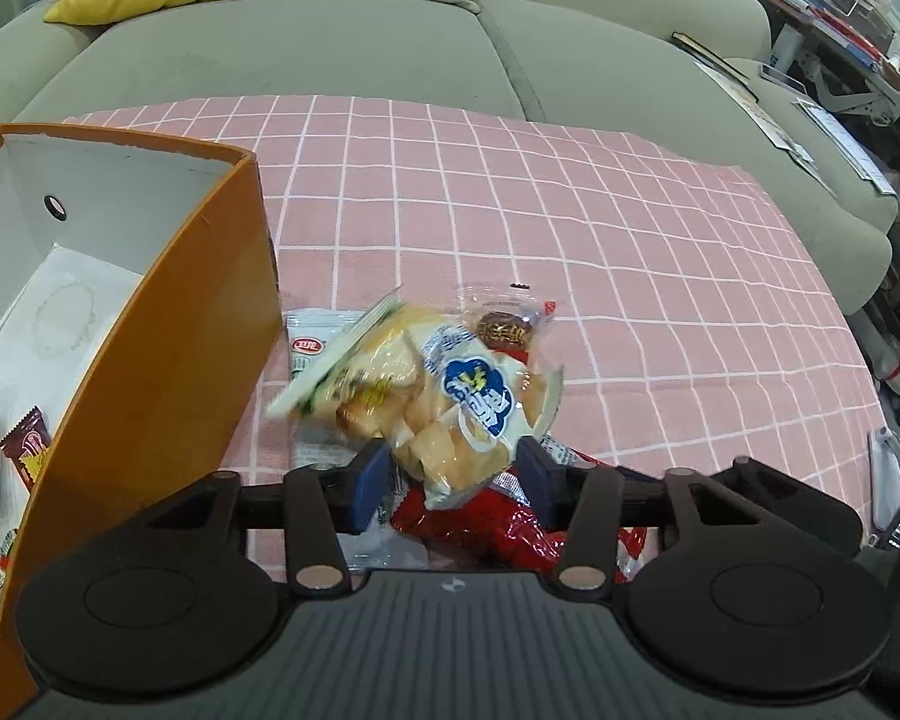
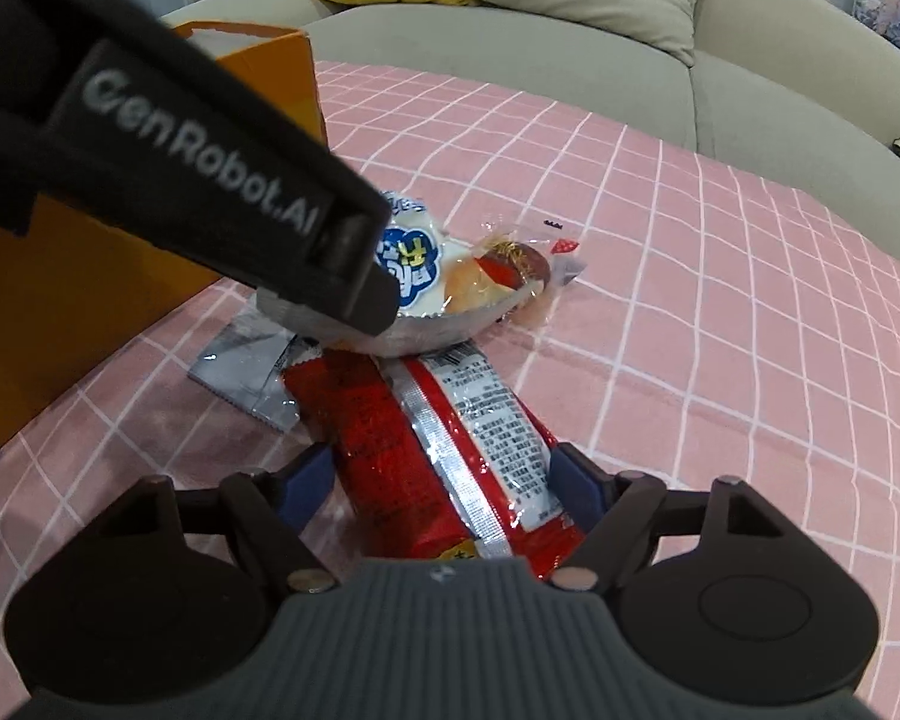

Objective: Organize snacks

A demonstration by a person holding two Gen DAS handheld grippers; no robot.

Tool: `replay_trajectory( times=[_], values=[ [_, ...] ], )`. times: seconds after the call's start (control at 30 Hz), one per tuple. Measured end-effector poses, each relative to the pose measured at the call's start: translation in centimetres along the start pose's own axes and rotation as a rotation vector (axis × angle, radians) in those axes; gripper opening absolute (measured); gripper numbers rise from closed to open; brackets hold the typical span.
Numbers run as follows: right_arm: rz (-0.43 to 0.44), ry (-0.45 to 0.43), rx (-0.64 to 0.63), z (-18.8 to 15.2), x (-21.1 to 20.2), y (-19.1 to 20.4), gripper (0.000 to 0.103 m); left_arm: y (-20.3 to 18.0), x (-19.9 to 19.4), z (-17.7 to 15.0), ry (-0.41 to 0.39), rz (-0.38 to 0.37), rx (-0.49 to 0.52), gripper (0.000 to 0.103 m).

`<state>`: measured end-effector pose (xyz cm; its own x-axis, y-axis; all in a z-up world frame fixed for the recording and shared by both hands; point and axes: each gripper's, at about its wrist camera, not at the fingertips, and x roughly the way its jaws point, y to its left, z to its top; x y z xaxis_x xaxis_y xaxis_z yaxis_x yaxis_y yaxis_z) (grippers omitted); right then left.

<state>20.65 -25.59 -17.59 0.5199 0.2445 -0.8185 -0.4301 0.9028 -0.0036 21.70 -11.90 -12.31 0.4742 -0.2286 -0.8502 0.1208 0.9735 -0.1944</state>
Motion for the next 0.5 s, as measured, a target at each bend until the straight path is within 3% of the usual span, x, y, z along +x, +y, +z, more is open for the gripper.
replay_trajectory(
  times=[0.03,0.07,0.17,0.2,0.23,0.5],
  values=[
    [-0.001,0.000,0.000,-0.1,0.0,0.1,0.072,0.0,0.0,0.0,0.002,0.007,0.004,0.045],
    [-0.002,0.003,0.002,-0.1,-0.1,0.1,0.071,0.0,0.0,0.0,0.001,0.020,0.008,0.031],
    [-0.011,0.008,0.017,-0.2,-0.4,0.2,0.070,0.3,-0.2,-0.2,-0.001,0.015,0.011,0.026],
    [-0.015,0.011,0.022,-0.3,-0.6,0.3,0.070,0.4,-0.4,-0.3,-0.006,0.012,0.012,0.018],
    [-0.021,0.014,0.029,-0.4,-0.8,0.4,0.070,0.5,-0.6,-0.5,-0.010,0.026,0.022,0.003],
    [-0.073,0.044,0.076,-2.6,-2.7,1.9,0.070,1.6,-3.1,-3.3,0.007,0.020,0.048,0.000]
  ],
)
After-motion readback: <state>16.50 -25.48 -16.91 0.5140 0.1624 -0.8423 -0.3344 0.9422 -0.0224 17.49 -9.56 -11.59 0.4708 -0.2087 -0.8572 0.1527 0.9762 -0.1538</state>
